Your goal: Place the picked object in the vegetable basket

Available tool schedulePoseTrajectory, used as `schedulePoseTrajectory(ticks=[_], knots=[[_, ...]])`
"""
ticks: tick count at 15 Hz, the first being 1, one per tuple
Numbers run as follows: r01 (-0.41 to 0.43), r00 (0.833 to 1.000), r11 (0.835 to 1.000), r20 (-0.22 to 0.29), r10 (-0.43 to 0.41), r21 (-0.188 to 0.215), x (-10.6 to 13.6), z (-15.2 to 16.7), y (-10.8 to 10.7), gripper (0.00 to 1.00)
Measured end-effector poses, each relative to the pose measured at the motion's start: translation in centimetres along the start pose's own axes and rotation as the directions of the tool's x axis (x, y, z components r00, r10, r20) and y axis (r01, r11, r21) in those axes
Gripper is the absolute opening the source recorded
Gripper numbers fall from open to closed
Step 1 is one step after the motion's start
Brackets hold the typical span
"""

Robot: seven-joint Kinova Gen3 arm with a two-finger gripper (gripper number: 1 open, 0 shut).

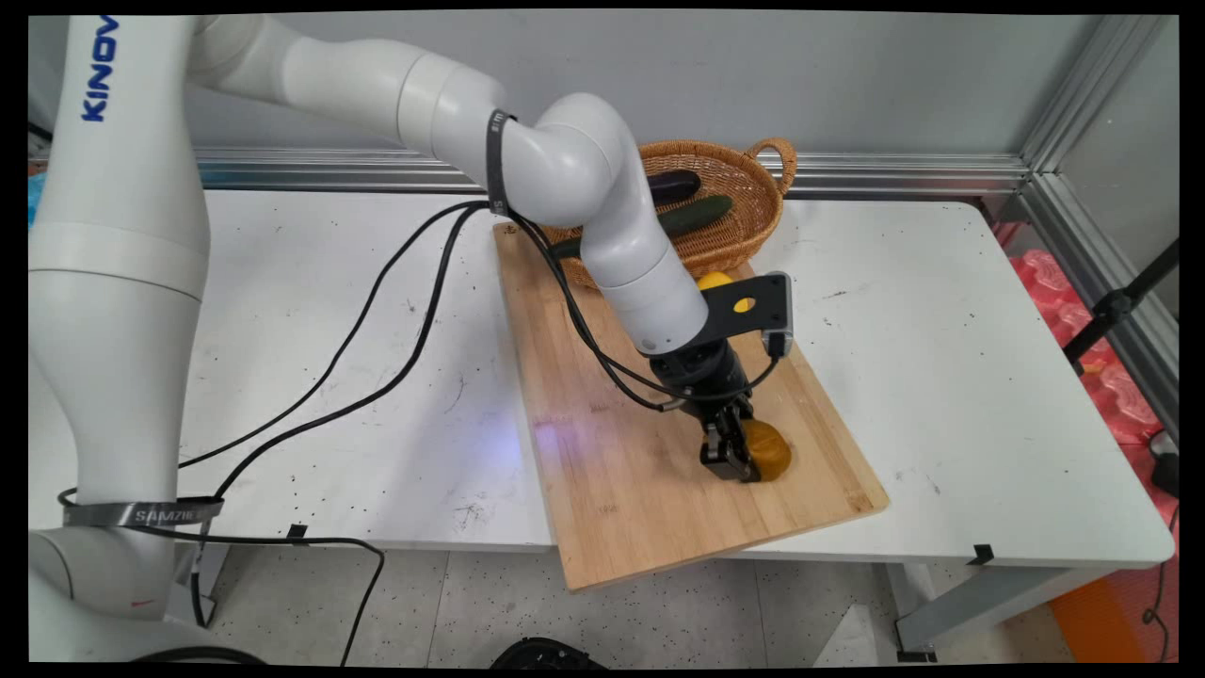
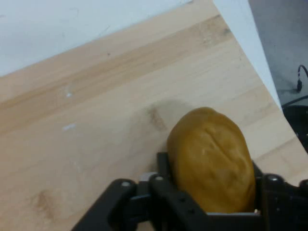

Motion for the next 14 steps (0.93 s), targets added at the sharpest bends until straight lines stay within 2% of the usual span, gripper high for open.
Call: schedulePoseTrajectory(ticks=[4, 7, 9, 14], knots=[[-0.016, 1.0, 1.0, -0.005, 0.016, 0.002, 0.4, -0.5, 0.2, 0.0], [-0.017, 1.0, 1.0, -0.008, 0.017, 0.008, 0.6, -2.0, 0.6, 0.0], [-0.005, 1.0, 1.0, -0.015, 0.005, 0.017, 0.8, -3.8, 0.8, 0.0], [0.098, 0.994, 0.993, -0.048, -0.095, 0.071, 1.1, -9.8, 0.7, 0.0]])
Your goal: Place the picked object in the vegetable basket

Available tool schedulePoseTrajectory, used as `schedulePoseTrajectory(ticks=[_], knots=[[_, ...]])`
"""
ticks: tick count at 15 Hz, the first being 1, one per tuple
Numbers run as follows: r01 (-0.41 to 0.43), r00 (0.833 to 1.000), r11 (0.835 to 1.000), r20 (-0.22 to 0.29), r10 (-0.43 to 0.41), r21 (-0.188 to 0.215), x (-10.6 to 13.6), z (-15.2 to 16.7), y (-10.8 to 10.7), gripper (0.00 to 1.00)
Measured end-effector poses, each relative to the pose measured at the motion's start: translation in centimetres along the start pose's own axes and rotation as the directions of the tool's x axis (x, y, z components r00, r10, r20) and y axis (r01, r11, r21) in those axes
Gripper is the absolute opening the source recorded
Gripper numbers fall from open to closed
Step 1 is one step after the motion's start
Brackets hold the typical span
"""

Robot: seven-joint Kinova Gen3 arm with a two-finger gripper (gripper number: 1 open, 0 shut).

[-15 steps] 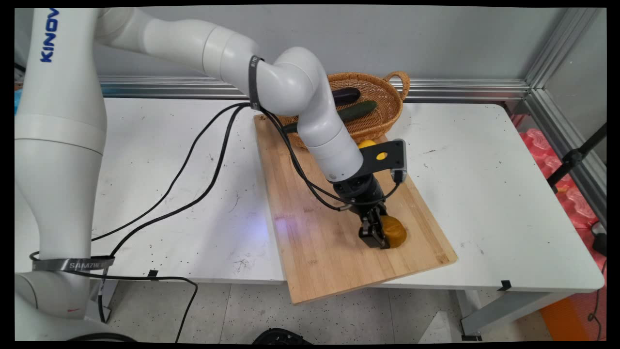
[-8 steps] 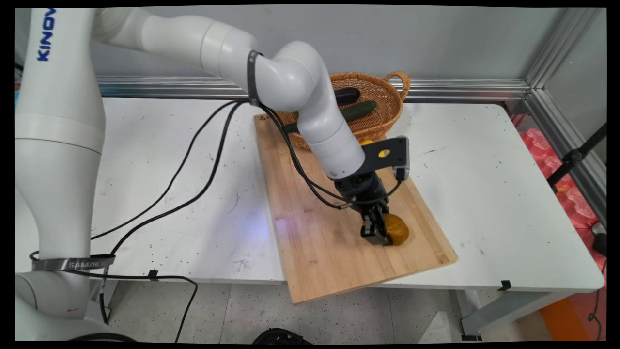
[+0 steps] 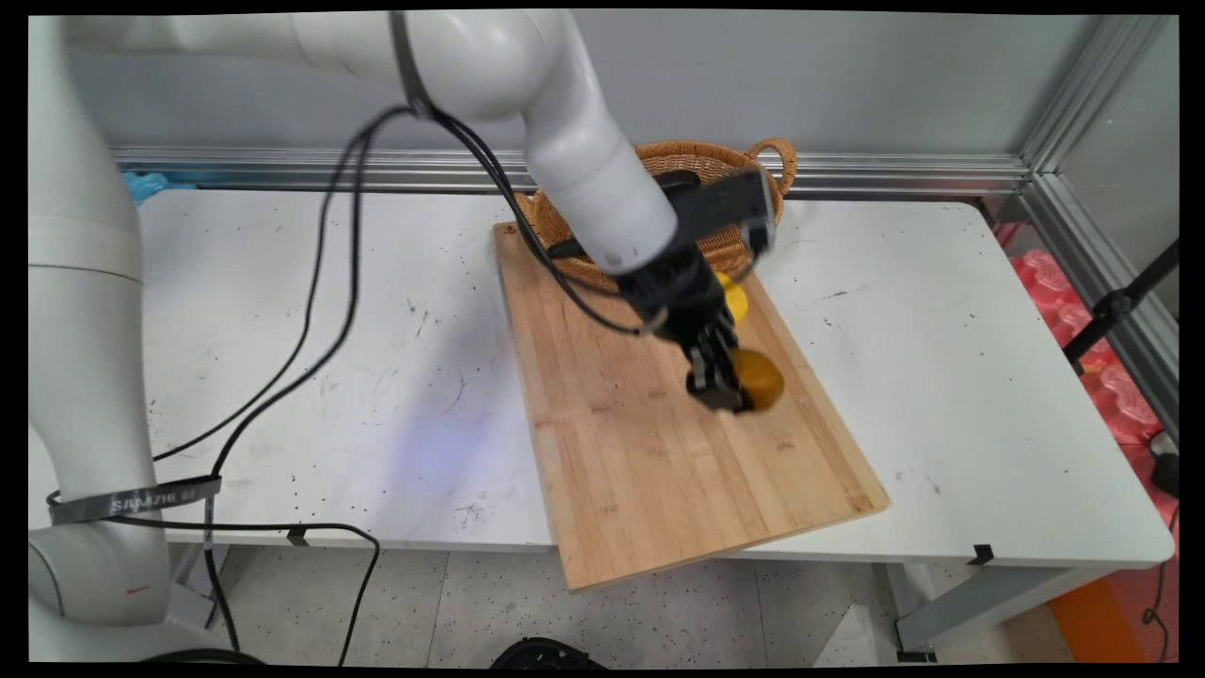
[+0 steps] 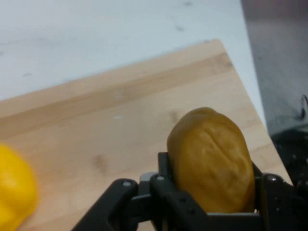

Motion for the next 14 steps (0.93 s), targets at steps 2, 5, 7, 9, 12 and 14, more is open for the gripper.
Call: schedulePoseTrajectory(ticks=[2, 5, 7, 9, 12, 14], knots=[[0.077, 0.997, 0.996, -0.019, -0.076, 0.045, 0.1, -3.0, -0.6, 0.0], [0.197, 0.98, 0.974, -0.045, -0.193, 0.112, -0.1, -6.5, -2.1, 0.0], [0.272, 0.962, 0.95, -0.066, -0.265, 0.155, -0.3, -8.4, -3.6, 0.0], [0.351, 0.936, 0.914, -0.094, -0.338, 0.202, -0.5, -10.1, -5.4, 0.0], [0.449, 0.893, 0.854, -0.137, -0.428, 0.263, -0.6, -11.5, -8.1, 0.0], [0.505, 0.863, 0.813, -0.165, -0.477, 0.29, -0.4, -11.7, -9.8, 0.0]])
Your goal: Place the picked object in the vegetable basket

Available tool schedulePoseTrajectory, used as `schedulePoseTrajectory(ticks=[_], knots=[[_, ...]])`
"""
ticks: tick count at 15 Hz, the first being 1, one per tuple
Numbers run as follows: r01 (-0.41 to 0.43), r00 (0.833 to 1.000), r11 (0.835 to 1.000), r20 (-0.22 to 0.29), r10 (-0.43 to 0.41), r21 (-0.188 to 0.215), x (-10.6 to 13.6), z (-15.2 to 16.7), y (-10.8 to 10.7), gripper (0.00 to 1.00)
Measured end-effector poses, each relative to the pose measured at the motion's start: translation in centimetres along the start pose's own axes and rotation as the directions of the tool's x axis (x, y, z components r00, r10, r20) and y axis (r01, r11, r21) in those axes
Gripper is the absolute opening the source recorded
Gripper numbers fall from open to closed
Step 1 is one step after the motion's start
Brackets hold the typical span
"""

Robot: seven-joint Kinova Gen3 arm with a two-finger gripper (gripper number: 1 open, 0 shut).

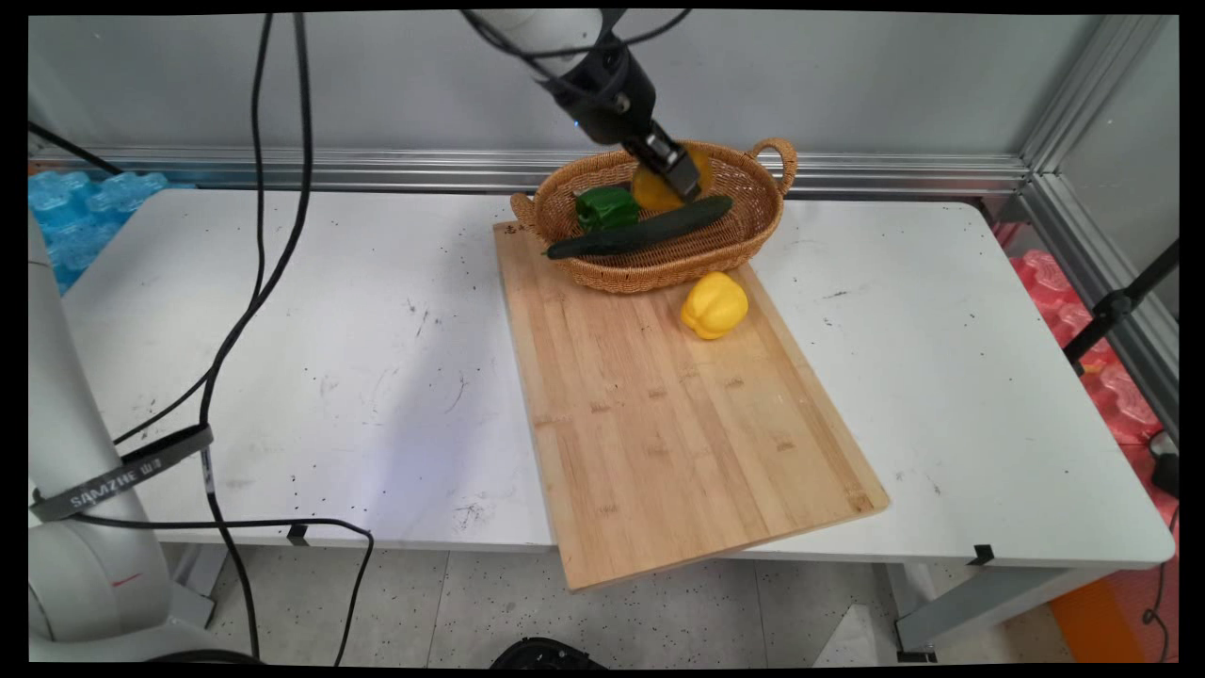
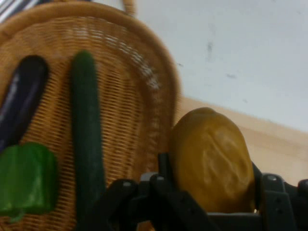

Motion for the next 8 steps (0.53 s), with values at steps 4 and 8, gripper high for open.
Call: schedulePoseTrajectory(ticks=[4, 8], knots=[[0.097, 0.995, 0.994, -0.02, -0.096, 0.052, 2.5, 2.5, -1.9, 0.0], [0.147, 0.989, 0.986, -0.013, -0.147, 0.08, 4.3, 6.3, -3.1, 0.0]])
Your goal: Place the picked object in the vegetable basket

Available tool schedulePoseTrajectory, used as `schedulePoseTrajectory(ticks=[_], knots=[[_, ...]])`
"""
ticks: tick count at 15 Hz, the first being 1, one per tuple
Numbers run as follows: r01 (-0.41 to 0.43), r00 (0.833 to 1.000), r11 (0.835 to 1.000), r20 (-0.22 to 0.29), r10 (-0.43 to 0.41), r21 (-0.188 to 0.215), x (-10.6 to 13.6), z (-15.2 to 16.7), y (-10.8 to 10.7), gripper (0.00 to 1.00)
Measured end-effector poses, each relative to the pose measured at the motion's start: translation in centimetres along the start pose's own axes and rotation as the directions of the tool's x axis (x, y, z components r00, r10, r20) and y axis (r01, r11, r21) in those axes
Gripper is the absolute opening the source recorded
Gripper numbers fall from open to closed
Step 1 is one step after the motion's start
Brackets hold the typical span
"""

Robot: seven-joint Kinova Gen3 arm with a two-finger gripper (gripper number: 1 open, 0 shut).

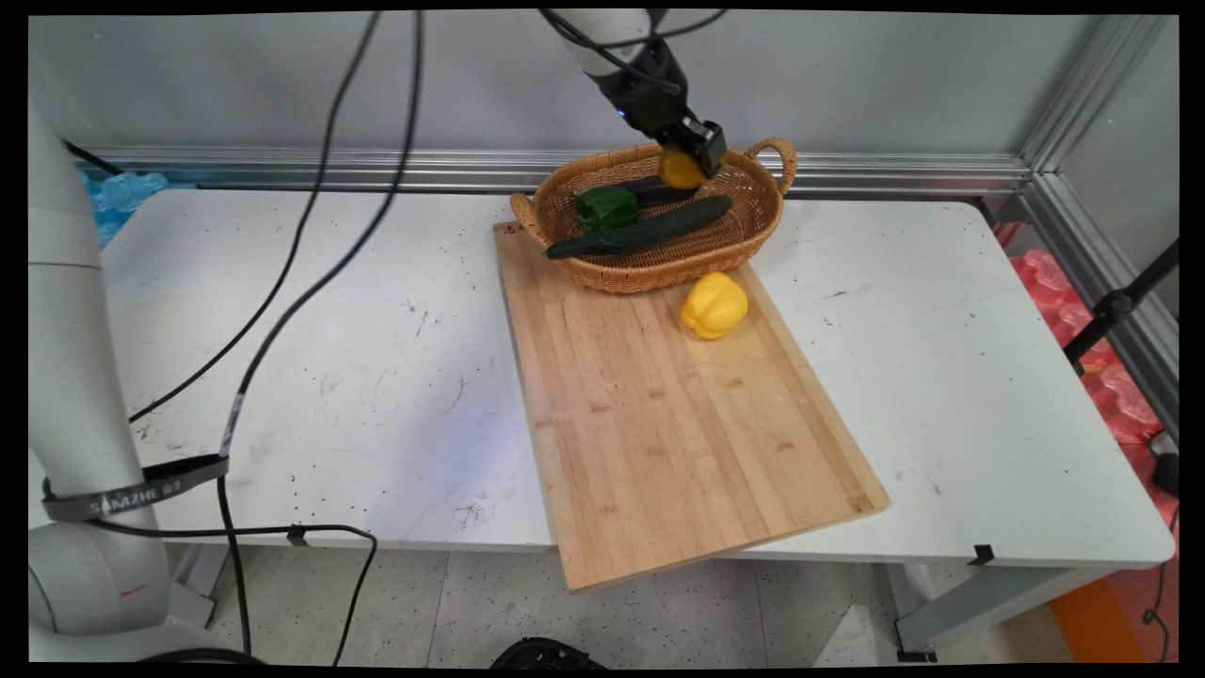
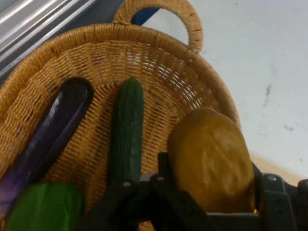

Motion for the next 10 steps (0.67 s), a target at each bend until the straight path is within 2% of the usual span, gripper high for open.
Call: schedulePoseTrajectory(ticks=[4, 8, 10], knots=[[0.04, 0.999, 0.999, 0.024, -0.04, 0.018, 1.3, 4.1, -0.2, 0.0], [0.059, 0.995, 0.998, 0.076, -0.061, 0.031, 1.9, 8.8, -0.2, 0.0], [0.061, 0.994, 0.998, 0.092, -0.064, 0.035, 2.1, 10.2, -0.2, 0.0]])
